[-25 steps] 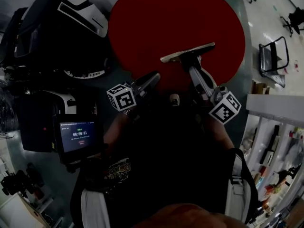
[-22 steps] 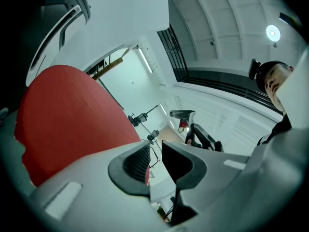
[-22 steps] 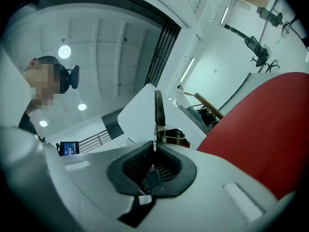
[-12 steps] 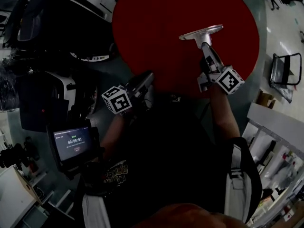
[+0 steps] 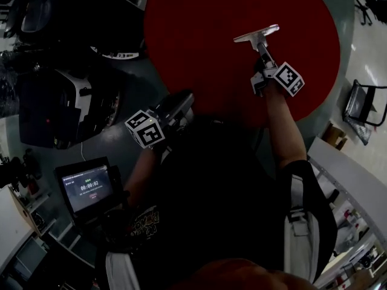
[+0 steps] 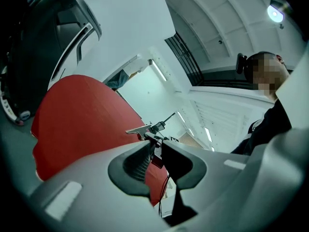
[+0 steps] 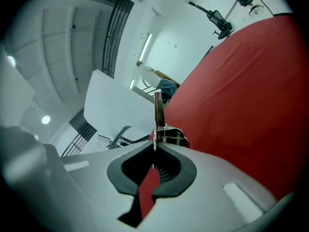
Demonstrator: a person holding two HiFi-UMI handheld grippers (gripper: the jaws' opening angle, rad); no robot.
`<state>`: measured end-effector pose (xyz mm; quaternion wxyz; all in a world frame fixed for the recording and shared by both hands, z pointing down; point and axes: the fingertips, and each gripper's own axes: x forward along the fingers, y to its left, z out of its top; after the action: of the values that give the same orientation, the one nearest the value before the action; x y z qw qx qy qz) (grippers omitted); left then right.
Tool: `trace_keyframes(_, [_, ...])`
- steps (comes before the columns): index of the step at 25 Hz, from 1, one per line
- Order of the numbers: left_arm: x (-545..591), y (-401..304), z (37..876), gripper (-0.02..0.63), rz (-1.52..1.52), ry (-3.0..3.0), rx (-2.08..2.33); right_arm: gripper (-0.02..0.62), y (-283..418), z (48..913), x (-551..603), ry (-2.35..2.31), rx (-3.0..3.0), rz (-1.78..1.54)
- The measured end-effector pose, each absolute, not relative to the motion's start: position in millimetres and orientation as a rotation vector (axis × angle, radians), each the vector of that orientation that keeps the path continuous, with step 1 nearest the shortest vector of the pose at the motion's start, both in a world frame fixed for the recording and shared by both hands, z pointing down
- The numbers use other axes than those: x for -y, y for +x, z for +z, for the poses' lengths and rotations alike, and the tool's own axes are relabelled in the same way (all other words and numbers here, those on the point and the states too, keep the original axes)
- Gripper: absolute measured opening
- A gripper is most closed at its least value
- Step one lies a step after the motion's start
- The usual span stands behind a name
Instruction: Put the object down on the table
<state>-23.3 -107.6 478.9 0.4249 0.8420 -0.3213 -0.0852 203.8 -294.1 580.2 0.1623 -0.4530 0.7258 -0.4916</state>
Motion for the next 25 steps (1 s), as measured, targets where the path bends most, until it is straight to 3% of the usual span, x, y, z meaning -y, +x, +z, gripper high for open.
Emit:
trace_keyframes(10, [101,-10,490,0.084,-0.212,2.057,0.86,0.008,212,660,322,-1.262,-1.761,-1.729])
trace_keyframes(19, [103,-15,492,0.084,-0.225,2.059,0.852,0.052,207,679,327,-1.218,-1.586,-1.873])
trace_keyframes(25, [105,-15,485,0.041,-0.207,2.081,0.827,0.071,204,666,316,-1.263,-1.586,-1.864])
